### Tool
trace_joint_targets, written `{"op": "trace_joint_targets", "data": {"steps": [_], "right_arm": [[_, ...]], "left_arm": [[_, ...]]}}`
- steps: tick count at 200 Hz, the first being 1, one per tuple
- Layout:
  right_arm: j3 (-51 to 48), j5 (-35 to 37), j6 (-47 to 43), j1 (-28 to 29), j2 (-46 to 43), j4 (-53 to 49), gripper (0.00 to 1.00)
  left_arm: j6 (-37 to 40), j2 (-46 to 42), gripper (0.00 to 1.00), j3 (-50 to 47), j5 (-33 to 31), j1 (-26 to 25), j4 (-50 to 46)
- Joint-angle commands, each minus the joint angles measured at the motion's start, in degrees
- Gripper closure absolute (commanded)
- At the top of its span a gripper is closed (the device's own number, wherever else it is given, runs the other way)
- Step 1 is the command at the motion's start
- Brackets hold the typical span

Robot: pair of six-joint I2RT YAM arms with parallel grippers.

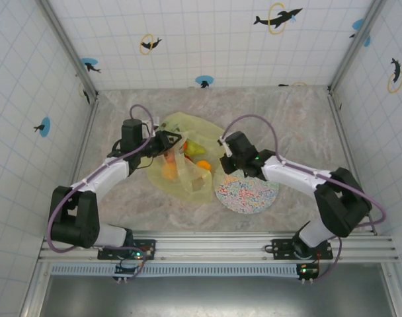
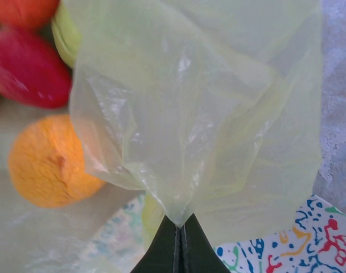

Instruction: Place the fruits into the plastic bag

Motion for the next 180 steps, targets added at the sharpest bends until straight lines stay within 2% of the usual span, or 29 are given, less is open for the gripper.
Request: {"op": "trace_joint_targets", "data": {"steps": [1, 28, 47, 80, 94, 113, 133, 180], "right_arm": [[-3.3, -9.0, 7.8, -2.1, -2.4, 8.7, 1.0], [-5.2, -13.4, 12.1, -4.2, -2.9, 14.2, 1.0], [-4.7, -14.4, 12.8, -4.5, -2.2, 14.7, 1.0], [-4.4, -15.1, 13.4, -5.0, -1.1, 15.0, 1.0], [-4.3, -15.4, 13.6, -5.2, -0.7, 15.1, 1.0], [-4.1, -16.0, 13.7, -5.8, -0.3, 15.1, 1.0], [-4.1, -17.0, 14.3, -6.8, -0.2, 15.2, 1.0], [-4.7, -20.1, 16.1, -8.4, -0.1, 17.0, 1.0]], "left_arm": [[5.4, -2.3, 0.5, 1.4, -5.5, 0.4, -4.6], [12.4, -5.8, 0.38, 3.8, -15.9, 0.4, -12.6], [17.6, -9.2, 0.34, 5.1, -21.6, 0.2, -16.3], [29.1, -14.6, 0.2, 7.6, -31.5, -5.0, -22.8], [32.8, -16.3, 0.2, 8.4, -31.8, -7.1, -24.8], [37.5, -18.6, 0.22, 9.0, -28.1, -10.1, -26.3], [42.5, -19.2, 0.22, 10.8, -25.3, -17.6, -30.0], [53.3, -11.8, 0.23, 18.2, -31.9, -32.2, -42.4]]}}
